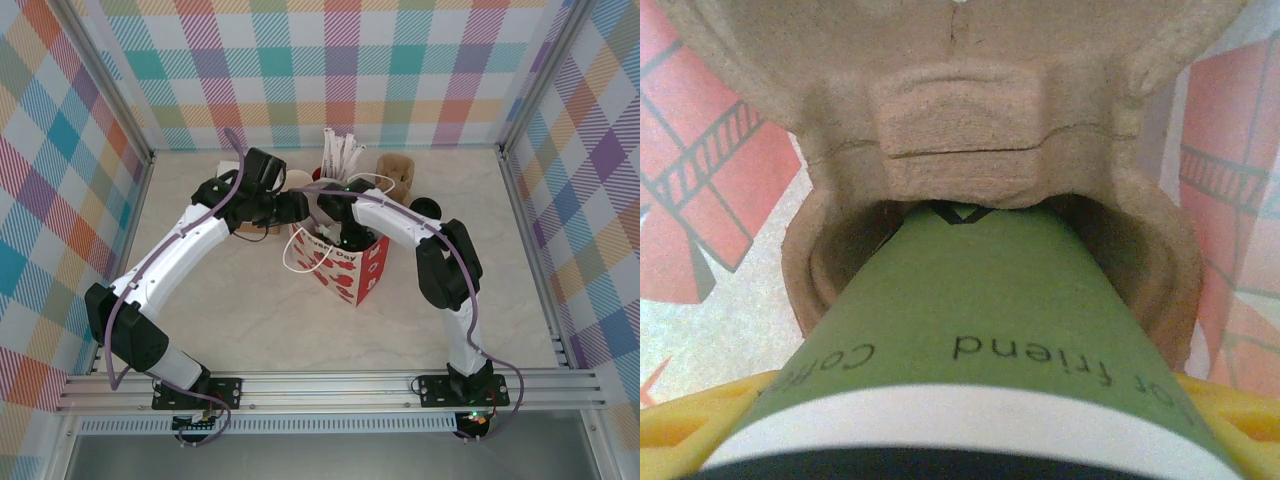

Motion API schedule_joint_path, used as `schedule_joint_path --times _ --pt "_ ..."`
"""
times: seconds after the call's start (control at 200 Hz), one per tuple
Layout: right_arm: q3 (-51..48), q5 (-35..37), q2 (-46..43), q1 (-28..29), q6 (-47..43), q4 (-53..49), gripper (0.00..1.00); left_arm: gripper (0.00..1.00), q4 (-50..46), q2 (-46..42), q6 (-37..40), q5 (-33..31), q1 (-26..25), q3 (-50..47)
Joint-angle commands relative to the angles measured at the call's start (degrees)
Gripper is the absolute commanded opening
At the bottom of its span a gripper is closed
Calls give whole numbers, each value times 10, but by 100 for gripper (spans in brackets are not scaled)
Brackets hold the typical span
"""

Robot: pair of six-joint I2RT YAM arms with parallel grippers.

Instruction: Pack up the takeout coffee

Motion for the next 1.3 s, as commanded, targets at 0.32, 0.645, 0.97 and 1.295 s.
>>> schedule_joint_path --times 0.32,0.645,0.97,1.295 --pt "-29 -1 -9 -2 -13 17 74 66 -13 -6 -3 -19 -6 -4" --pt "-31 -4 -18 -1 -15 20 74 67 -14 -3 -4 -19 -6 -2" --pt "3 -15 -40 -2 1 8 83 68 -12 -4 0 -8 -6 2" --pt "14 -18 -63 -2 12 10 98 74 -12 -8 5 -3 -6 1"
